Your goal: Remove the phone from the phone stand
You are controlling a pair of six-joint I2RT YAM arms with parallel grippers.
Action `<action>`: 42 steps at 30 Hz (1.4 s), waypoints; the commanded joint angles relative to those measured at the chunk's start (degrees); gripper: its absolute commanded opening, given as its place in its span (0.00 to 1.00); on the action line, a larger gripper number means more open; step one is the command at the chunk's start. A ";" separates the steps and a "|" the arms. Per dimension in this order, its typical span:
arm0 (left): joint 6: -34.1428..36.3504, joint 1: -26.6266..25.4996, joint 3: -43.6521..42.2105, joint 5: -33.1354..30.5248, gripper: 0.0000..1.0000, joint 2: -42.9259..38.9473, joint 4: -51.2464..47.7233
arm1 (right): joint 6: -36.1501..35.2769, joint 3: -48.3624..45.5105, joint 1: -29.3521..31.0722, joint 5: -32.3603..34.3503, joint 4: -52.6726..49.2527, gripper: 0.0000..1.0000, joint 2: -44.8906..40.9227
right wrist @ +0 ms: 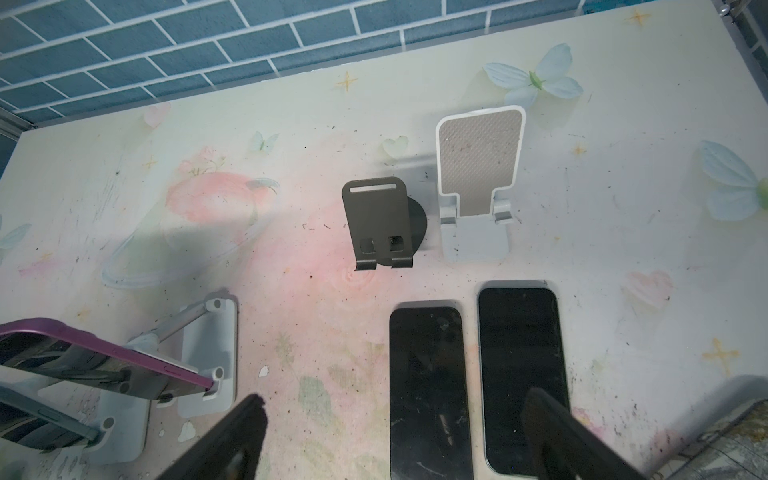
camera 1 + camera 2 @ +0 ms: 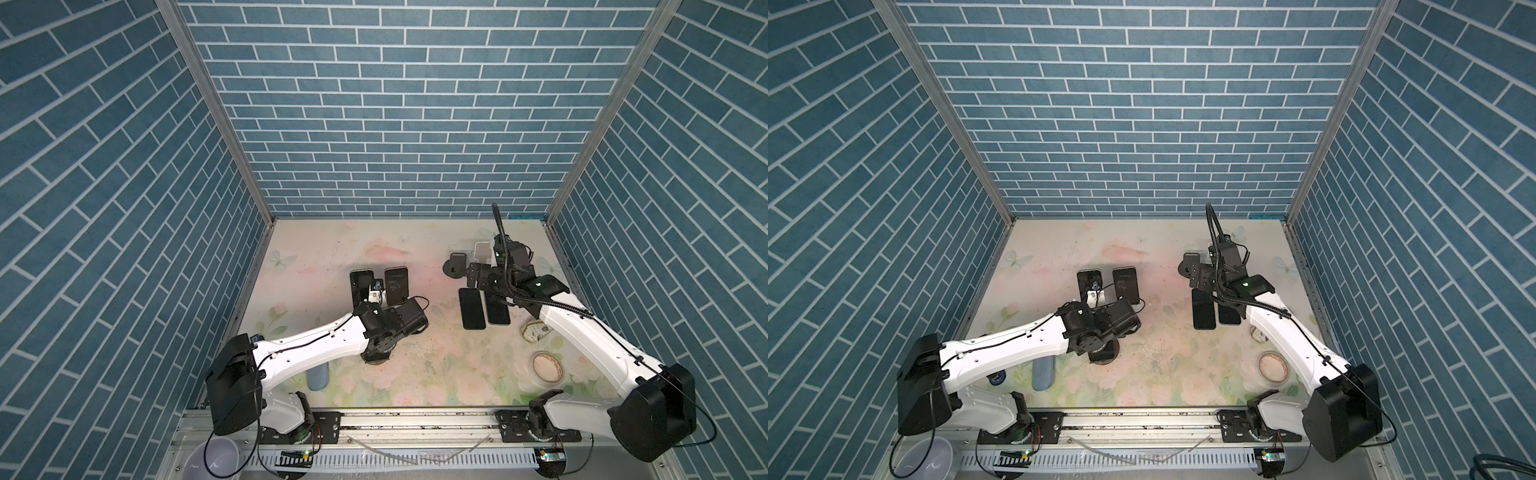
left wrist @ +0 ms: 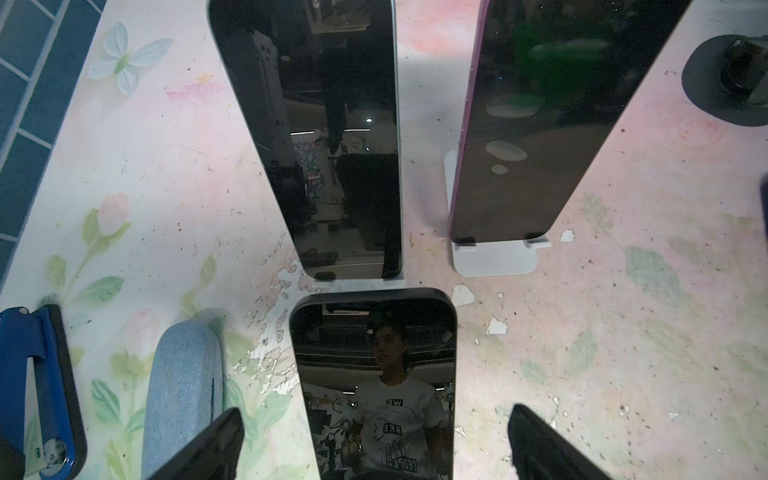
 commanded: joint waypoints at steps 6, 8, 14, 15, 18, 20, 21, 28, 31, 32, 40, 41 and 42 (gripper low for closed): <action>-0.05 -0.33 2.26 0.10 1.00 1.87 -2.17 | -0.10 -1.65 -0.17 0.34 0.25 0.97 -0.90; -0.26 -0.25 2.55 0.23 1.00 2.56 -2.80 | 0.06 -1.94 -0.12 0.38 0.42 0.97 -1.12; -3.98 -0.24 2.25 -0.65 1.00 3.30 -5.35 | 0.08 -2.49 -0.12 0.56 0.43 0.97 -1.33; -4.29 -0.24 1.84 -0.80 1.00 3.23 -4.97 | 0.08 -2.62 -0.16 0.49 0.43 0.97 -1.34; -3.65 -0.07 0.10 -0.70 1.00 3.19 -1.69 | 0.17 -3.01 -0.15 0.66 0.34 0.97 -1.69; -2.60 0.24 -1.13 0.03 0.99 3.05 1.50 | 0.32 -3.34 -0.18 0.87 0.34 0.97 -2.02; -0.72 0.48 -1.82 0.46 0.99 3.03 2.88 | 0.35 -3.43 -0.16 0.84 0.34 0.97 -2.12; 1.49 2.94 -5.18 2.03 0.98 2.22 6.65 | 0.61 -3.70 -0.16 0.99 -0.09 0.97 -2.31; 1.99 4.00 -6.62 2.57 0.96 1.66 8.36 | 0.87 -3.61 -0.11 0.91 -0.32 0.97 -2.07; 2.32 4.51 -7.28 2.93 0.95 1.48 9.14 | 0.95 -3.48 -0.16 0.84 -0.48 0.97 -2.05; 4.57 6.60 -8.63 4.54 0.91 2.30 13.83 | 1.40 -2.78 -0.11 1.56 -1.26 0.97 -1.87; 4.76 6.61 -8.25 4.55 0.90 2.79 13.90 | 1.40 -2.60 -0.10 1.57 -1.31 0.97 -1.70; 4.91 6.66 -7.87 4.50 0.89 3.27 13.76 | 1.48 -2.51 -0.11 1.60 -1.42 0.97 -1.54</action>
